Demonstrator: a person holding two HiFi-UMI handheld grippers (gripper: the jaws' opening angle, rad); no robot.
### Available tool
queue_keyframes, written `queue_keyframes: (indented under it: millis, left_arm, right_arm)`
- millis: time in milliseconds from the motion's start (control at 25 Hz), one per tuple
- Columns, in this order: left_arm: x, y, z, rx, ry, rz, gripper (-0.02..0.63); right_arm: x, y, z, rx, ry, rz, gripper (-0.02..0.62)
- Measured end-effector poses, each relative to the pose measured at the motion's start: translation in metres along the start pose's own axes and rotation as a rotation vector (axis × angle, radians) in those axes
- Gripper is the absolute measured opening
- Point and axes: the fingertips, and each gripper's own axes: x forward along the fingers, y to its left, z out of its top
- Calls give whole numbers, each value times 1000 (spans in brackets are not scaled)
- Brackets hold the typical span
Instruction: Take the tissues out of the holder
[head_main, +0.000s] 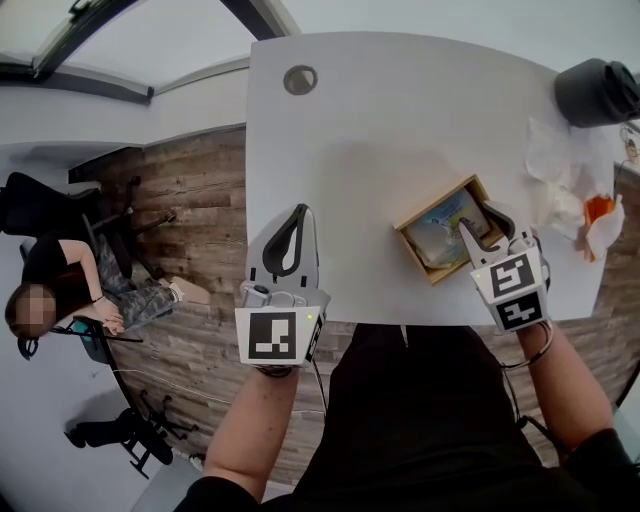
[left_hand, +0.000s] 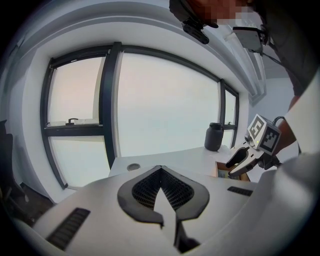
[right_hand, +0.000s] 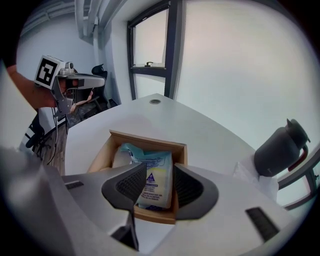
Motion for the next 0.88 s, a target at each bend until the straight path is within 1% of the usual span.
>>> queue_keyframes:
  millis: [120, 320, 440, 520, 640, 720, 800, 880]
  left_arm:
    - [3, 2, -4, -14, 2, 8, 3]
    - [4, 0, -12, -38, 16, 7, 3]
    - [7, 1, -14, -40, 15, 5, 3]
    - [8, 4, -14, -43, 15, 11, 3]
    - [9, 10, -16, -47, 17, 21, 3]
    - [9, 12, -17, -49, 19, 25, 3]
    - [9, 13, -18, -54, 20, 28, 3]
    - [10, 12, -17, -55, 19, 25, 3]
  right_arm:
    - [5, 2, 0, -5, 10, 4, 149]
    - [13, 6, -6, -40, 82, -27, 147]
    - [18, 8, -8, -49, 113, -26, 147]
    - [16, 8, -6, -42, 115, -16, 147]
    - [5, 11, 1, -26, 93, 17, 147]
    - [-4, 20, 8, -10, 77, 62, 147]
    - [-10, 33, 13, 30, 68, 120, 147]
    - [-10, 42, 14, 54, 71, 154, 147]
